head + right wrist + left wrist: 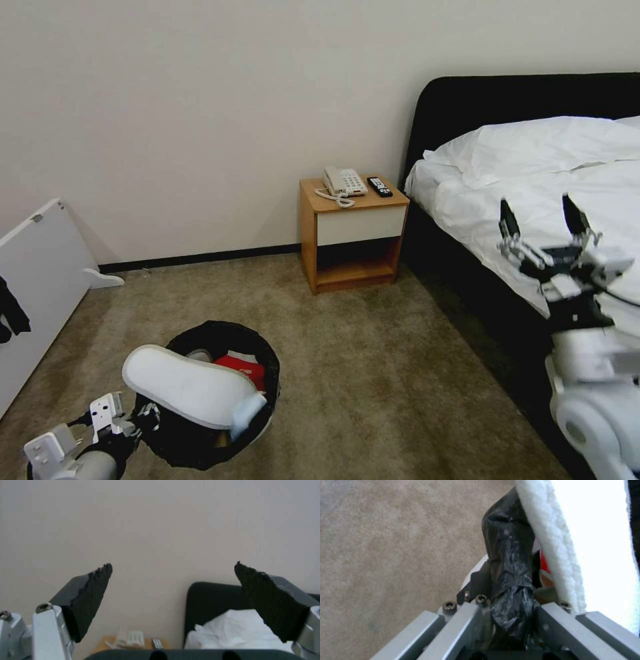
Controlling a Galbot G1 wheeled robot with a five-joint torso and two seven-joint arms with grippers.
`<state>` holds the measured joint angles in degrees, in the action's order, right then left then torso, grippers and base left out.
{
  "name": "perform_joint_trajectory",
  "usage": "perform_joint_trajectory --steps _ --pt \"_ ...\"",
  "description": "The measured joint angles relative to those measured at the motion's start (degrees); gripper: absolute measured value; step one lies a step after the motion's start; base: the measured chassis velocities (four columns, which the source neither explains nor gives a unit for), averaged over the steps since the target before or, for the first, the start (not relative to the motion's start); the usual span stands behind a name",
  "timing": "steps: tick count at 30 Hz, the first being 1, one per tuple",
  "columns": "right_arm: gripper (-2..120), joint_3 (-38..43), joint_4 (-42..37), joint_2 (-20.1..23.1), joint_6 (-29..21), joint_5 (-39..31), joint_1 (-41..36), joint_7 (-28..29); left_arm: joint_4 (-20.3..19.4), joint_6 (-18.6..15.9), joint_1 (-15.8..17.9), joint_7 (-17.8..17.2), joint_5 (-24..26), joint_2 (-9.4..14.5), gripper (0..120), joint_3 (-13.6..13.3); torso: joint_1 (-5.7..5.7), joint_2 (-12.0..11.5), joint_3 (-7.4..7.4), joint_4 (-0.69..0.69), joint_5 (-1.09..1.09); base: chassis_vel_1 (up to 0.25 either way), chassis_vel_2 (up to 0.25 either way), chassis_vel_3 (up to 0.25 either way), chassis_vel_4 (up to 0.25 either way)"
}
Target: Pick up the trash bin, then pick up the garbage from the floor and place it into the trash bin.
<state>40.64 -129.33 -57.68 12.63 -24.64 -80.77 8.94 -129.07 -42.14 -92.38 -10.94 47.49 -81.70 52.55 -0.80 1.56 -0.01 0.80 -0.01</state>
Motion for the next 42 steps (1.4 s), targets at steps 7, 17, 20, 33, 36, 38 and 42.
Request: perform_joint_trajectory --steps 7,17,20,33,36,38,42 --pt "95 -2.87 0.52 -5.14 -1.97 10.72 -4.01 2.39 -0.22 0.00 0.01 1.20 -2.16 -0.56 2 -0.66 0.00 0.00 0.00 -0.01 0.00 0.000 0.000 0.000 0.000" --pt "100 -4.61 2.81 -11.92 -0.32 16.69 -6.72 3.32 -1.23 0.00 -0.21 2.47 -4.58 -1.45 2 -1.25 0.00 0.00 0.01 -0.01 0.00 0.000 0.000 0.000 0.000" --pt "100 -4.79 3.47 -13.31 -0.34 17.73 -7.01 3.84 -1.43 0.00 -0.20 2.64 -4.75 -1.61 2 -1.32 0.00 0.00 0.01 -0.01 0.00 0.000 0.000 0.000 0.000" --pt "100 -4.43 4.40 -14.19 -1.25 17.72 -7.37 5.06 -1.89 0.00 -0.40 5.11 -7.97 -2.16 2 -0.63 -0.01 0.00 0.01 -0.01 0.01 0.000 0.000 0.000 0.000" --pt "100 -4.71 4.40 -14.14 -1.59 17.39 -7.33 5.26 -2.44 0.04 -0.49 5.64 -8.12 -1.96 2 -0.14 -0.01 0.00 0.01 -0.01 0.01 0.000 0.000 0.000 0.000" --pt "100 -4.83 4.40 -14.12 -1.72 17.26 -7.27 5.34 -2.72 0.04 -0.49 5.64 -7.96 -1.88 2 0.07 -0.01 0.00 0.01 -0.01 0.01 0.000 0.000 0.000 0.000" --pt "100 -4.90 4.42 -13.96 -2.18 16.83 -7.02 5.56 -3.31 0.01 -0.49 5.24 -7.02 -1.55 2 0.49 -0.01 0.00 0.01 -0.01 0.01 0.000 0.000 0.000 0.000"
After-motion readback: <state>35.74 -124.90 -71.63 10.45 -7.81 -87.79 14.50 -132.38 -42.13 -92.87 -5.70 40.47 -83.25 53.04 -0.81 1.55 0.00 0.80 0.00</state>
